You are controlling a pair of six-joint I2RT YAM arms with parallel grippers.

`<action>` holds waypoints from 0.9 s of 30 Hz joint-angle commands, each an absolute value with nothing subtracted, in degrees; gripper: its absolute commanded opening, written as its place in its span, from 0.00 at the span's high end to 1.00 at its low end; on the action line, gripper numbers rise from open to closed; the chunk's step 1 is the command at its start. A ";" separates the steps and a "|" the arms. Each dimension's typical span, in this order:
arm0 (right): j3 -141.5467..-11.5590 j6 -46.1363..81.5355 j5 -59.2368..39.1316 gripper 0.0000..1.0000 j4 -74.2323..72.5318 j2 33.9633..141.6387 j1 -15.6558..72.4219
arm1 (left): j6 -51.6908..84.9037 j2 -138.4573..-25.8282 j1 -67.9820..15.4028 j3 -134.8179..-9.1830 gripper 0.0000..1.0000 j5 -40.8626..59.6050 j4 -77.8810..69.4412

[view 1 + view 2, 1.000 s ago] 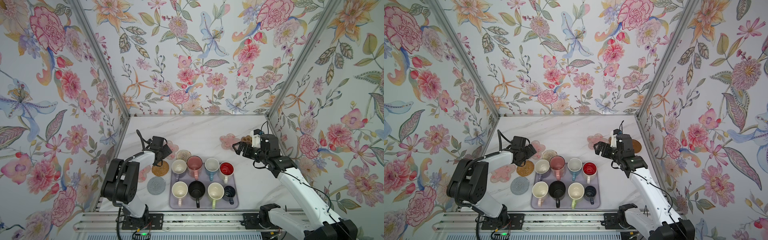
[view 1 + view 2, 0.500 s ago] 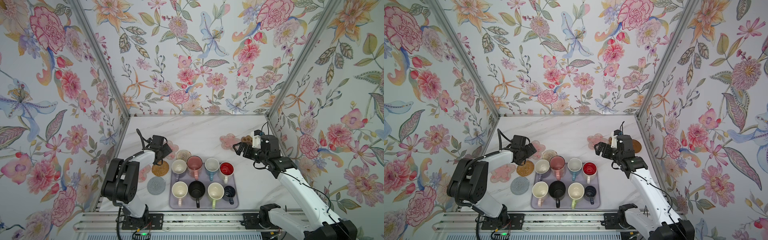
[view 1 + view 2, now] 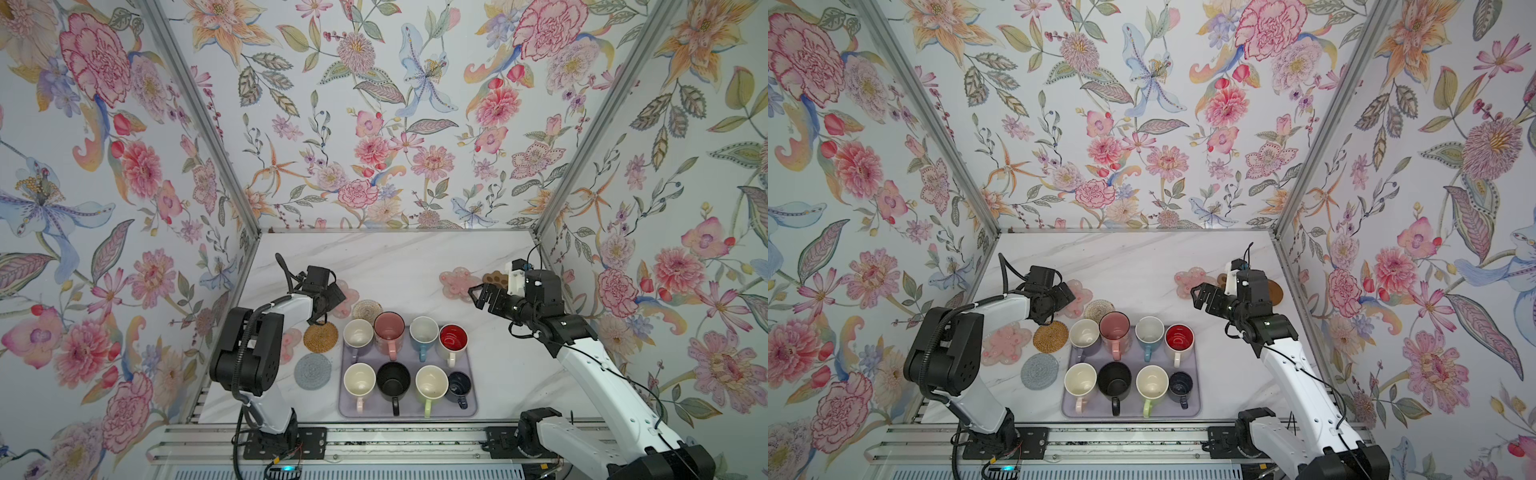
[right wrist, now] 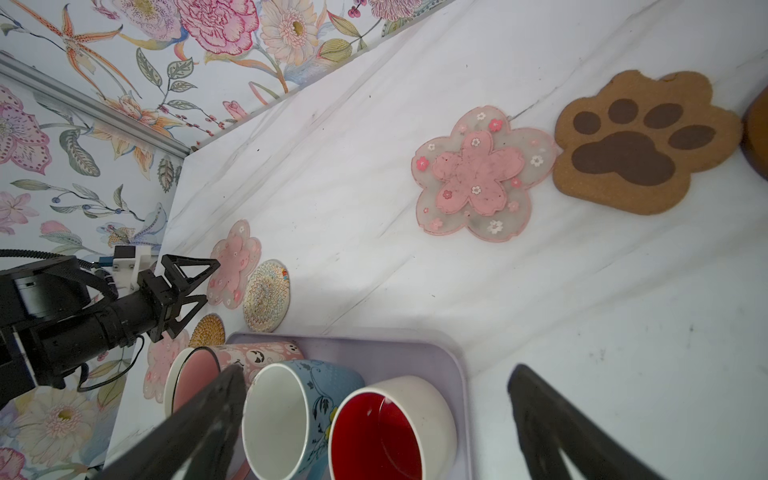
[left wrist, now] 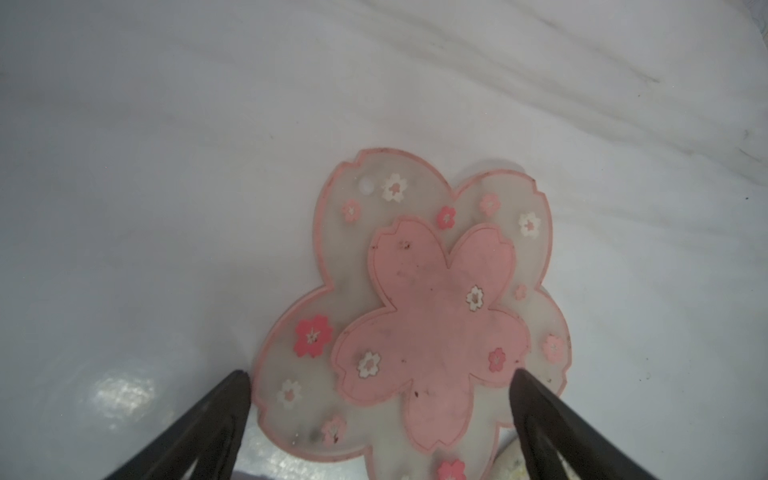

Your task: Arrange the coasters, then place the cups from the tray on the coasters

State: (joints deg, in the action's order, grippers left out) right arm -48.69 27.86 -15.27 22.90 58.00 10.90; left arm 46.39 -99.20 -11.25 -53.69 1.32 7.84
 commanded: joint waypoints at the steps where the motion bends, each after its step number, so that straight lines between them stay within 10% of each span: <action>1: -47.92 28.20 -16.14 0.01 22.67 56.95 10.45 | 45.15 -101.88 -10.81 -55.47 0.01 2.81 9.45; 27: -46.62 28.47 -17.27 0.01 22.75 55.74 7.55 | 48.46 -113.07 -20.28 -69.67 0.01 5.27 8.11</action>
